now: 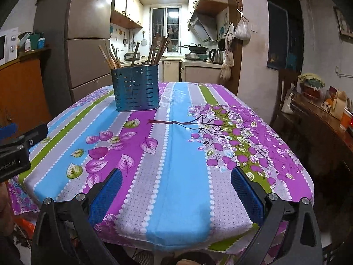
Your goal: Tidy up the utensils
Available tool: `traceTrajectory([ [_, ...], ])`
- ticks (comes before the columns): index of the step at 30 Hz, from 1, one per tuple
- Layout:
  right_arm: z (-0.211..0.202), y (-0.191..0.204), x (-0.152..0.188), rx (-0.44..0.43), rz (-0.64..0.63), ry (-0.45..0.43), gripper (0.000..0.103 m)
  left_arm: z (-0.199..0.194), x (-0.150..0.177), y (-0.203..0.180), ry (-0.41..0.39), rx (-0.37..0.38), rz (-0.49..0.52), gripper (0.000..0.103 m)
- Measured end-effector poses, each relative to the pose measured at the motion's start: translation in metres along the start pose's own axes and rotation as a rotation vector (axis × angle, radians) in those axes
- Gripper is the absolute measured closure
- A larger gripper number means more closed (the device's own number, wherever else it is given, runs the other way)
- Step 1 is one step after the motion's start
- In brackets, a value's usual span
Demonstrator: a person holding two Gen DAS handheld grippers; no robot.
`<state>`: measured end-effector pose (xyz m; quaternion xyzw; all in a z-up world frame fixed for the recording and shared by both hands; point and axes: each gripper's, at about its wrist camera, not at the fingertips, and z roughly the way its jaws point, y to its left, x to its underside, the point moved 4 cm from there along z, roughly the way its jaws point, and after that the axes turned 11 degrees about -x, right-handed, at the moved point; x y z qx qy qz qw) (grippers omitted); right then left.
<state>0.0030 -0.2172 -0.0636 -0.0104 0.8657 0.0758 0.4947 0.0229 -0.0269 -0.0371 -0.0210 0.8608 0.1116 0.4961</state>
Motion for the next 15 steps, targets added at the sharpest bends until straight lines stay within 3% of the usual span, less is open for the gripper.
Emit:
traceTrajectory([
  [15, -0.0018, -0.007, -0.0007, 0.01, 0.034, 0.009, 0.005, -0.0054, 0.0003, -0.0072, 0.001, 0.0, 0.023, 0.006],
])
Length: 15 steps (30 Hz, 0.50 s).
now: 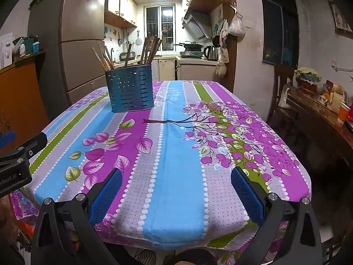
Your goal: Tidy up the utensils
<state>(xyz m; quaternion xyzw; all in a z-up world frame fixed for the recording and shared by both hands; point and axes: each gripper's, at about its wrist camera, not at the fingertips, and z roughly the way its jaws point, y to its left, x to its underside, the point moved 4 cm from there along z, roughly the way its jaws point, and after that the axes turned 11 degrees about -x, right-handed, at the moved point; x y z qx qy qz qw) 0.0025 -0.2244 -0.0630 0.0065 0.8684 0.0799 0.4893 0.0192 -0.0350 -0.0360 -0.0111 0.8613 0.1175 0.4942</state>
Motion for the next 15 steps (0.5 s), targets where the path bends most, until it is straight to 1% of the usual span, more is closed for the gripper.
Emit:
traceTrajectory([
  [13, -0.0035, 0.0003, -0.0023, -0.001, 0.006, -0.009, 0.005, 0.0014, 0.0002, 0.0005, 0.008, 0.0, -0.003, 0.006],
  [15, -0.0049, 0.0001, -0.0035, -0.001, 0.006, -0.013, 0.005, 0.0019, 0.0003, 0.0017, 0.008, -0.011, -0.011, 0.006],
])
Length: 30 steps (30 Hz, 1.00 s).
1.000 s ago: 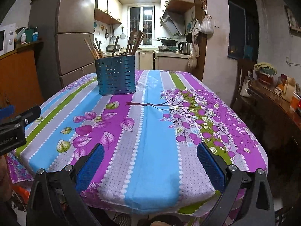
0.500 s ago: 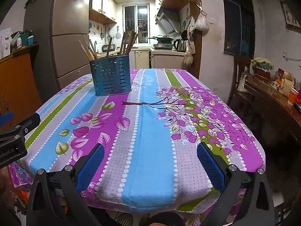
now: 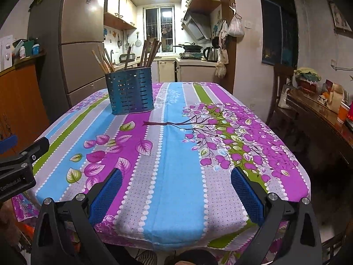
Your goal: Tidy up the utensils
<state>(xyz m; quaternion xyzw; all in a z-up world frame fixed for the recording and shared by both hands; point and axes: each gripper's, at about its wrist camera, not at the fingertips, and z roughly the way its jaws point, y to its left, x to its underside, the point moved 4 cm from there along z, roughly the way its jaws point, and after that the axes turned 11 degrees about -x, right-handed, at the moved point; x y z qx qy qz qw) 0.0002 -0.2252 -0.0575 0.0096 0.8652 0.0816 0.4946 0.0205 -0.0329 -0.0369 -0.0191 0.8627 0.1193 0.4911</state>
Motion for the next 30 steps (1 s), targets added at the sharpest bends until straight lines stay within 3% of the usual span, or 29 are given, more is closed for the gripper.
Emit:
traceTrajectory([
  [16, -0.007, 0.0, -0.004, 0.0, -0.007, -0.027, 0.005, -0.001, 0.002, 0.005, 0.007, 0.012, -0.031, 0.006],
  [30, -0.024, 0.007, -0.012, 0.004, -0.038, -0.107, 0.005, -0.024, -0.004, 0.015, -0.132, -0.003, -0.067, 0.006],
])
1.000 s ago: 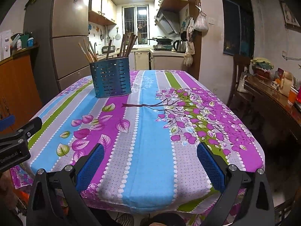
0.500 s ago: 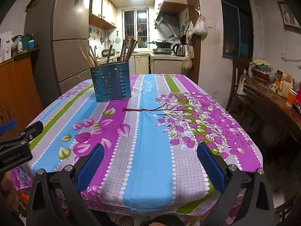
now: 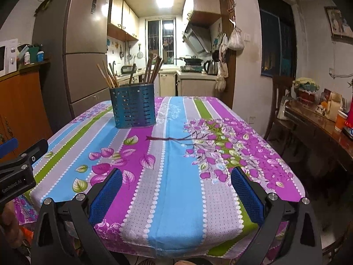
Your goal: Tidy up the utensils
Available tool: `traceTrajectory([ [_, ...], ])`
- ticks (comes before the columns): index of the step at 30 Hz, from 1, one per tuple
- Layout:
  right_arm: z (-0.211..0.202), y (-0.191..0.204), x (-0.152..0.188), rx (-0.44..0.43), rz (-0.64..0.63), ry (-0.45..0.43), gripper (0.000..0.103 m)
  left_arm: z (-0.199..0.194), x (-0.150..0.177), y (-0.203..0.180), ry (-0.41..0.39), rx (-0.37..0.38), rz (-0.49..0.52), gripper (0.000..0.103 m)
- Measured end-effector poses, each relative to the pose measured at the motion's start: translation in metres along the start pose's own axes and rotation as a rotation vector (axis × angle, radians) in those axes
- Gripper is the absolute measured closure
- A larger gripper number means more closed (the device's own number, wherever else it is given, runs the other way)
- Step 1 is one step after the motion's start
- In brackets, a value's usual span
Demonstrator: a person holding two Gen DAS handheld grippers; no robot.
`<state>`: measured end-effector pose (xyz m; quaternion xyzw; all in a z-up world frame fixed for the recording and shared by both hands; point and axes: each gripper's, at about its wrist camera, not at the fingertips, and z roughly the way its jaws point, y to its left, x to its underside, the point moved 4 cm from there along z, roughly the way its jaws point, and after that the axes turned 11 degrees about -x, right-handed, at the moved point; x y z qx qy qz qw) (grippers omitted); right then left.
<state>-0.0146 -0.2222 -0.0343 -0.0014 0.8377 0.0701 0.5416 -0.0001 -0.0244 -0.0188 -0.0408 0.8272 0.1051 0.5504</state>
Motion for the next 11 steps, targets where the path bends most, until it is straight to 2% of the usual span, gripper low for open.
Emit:
traceTrajectory([
  [3, -0.011, 0.006, -0.008, 0.02, -0.021, -0.056, 0.005, -0.005, -0.004, 0.004, -0.034, -0.017, -0.008, 0.006],
  [11, -0.047, 0.051, -0.035, 0.062, -0.125, -0.239, 0.005, -0.016, -0.011, 0.002, -0.064, -0.051, -0.018, 0.006],
])
